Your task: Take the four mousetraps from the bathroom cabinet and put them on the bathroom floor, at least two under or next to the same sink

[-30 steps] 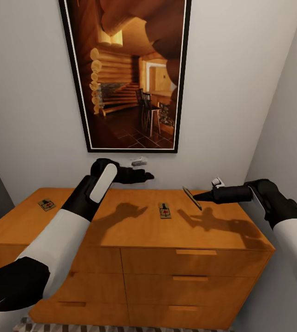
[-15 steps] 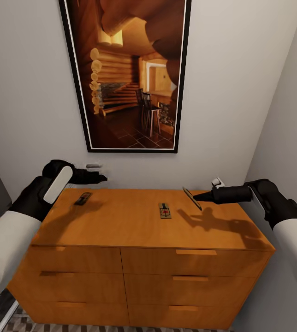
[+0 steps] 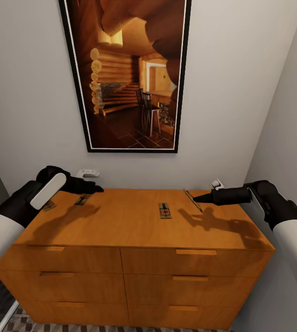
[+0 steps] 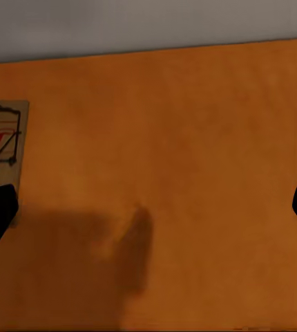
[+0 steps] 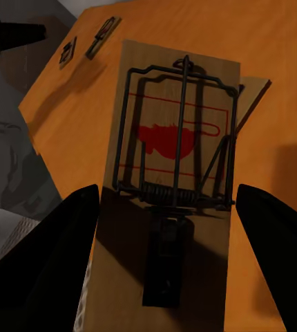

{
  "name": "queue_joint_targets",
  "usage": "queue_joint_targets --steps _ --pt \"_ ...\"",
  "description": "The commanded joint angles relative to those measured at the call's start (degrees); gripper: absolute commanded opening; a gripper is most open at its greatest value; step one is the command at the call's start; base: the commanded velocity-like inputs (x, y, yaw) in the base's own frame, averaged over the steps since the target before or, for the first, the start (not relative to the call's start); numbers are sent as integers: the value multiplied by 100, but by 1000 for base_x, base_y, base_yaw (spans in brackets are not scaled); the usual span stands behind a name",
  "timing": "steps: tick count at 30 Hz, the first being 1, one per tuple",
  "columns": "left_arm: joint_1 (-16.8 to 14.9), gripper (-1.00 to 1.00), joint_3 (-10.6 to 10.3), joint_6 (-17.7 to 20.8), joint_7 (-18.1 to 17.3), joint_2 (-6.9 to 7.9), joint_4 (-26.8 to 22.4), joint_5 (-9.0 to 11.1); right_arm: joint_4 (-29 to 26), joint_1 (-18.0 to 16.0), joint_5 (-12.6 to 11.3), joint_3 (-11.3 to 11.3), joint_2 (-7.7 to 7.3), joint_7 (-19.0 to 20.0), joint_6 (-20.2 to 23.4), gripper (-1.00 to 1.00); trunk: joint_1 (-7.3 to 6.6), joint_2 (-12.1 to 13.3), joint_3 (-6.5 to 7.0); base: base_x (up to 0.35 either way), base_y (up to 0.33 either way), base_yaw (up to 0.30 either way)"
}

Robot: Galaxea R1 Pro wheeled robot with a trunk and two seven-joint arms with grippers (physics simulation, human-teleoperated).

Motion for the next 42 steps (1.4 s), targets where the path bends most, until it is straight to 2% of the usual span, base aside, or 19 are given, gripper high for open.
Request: queue_joint_targets --steps 1,5,8,11,13,17,22,34,42 --pt "-11 100 -46 5 58 13 -1 91 -2 -5 -18 20 -6 6 52 -100 0 -4 -7 0 0 0" --pt "-19 100 -229 -6 63 51 45 173 -2 -4 -18 20 -6 5 52 -100 0 -4 -7 0 0 0" --pt "-21 100 -283 -15 70 92 62 181 -2 -4 -18 20 -6 2 52 -100 0 -4 -7 0 0 0" --pt "-32 100 -312 -19 74 197 76 180 -2 -4 -18 20 -6 0 52 -100 0 -4 -7 0 0 0" --pt "-35 100 -317 -20 74 280 78 180 -2 -4 -18 20 -6 -1 52 -100 0 -4 -7 0 0 0" --pt "-44 100 -304 -21 75 624 29 191 3 -4 -18 20 -6 -1 52 -100 0 -4 -7 0 0 0" --pt "-69 100 -293 -21 68 796 8 201 8 -4 -18 20 -6 -1 52 -100 0 -4 -7 0 62 0" --pt "-97 100 -278 -39 59 803 5 214 16 -4 -18 20 -6 -2 52 -100 0 -4 -7 0 86 0" --pt "-95 100 -306 -68 50 572 59 208 16 -4 -18 20 -6 -2 52 -100 0 -4 -7 0 2 0"
